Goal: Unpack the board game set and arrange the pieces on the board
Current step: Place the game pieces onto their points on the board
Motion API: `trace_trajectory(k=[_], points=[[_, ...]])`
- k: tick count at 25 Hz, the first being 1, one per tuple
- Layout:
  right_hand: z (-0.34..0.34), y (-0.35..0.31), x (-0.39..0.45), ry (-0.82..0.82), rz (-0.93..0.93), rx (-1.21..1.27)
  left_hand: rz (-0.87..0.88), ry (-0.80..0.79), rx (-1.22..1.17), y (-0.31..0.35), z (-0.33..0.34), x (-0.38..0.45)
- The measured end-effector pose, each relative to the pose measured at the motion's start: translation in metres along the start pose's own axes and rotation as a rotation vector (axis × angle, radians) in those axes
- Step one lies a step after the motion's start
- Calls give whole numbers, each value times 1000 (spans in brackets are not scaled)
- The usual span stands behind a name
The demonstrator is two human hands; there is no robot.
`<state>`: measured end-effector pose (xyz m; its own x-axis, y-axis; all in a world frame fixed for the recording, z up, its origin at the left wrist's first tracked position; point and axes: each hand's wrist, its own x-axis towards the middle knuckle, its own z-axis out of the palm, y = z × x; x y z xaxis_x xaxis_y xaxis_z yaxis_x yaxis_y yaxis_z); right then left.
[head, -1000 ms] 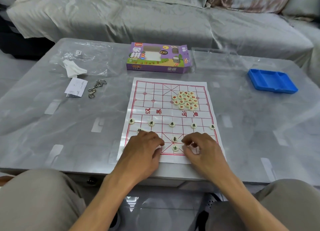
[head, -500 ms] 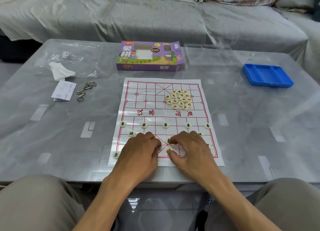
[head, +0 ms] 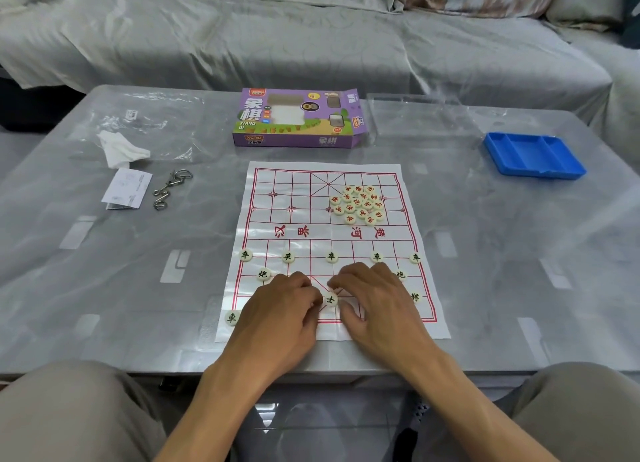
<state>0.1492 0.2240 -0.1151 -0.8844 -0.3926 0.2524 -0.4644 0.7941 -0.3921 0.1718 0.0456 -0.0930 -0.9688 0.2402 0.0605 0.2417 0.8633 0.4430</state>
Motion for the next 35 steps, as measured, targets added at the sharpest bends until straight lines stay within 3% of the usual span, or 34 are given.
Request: trace_trajectory(k=[17, 22, 27, 35], points=[[-12, 0, -1, -29, 71, -24, 10, -32, 53, 1, 1, 0], [-53, 22, -8, 79, 337, 36, 7, -37, 50, 1, 2, 1], [-61, 40, -15, -66, 494, -69, 10, -34, 32, 1, 2, 0], [-47, 38, -9, -134, 474, -114, 9, -42, 34, 1, 2, -1]])
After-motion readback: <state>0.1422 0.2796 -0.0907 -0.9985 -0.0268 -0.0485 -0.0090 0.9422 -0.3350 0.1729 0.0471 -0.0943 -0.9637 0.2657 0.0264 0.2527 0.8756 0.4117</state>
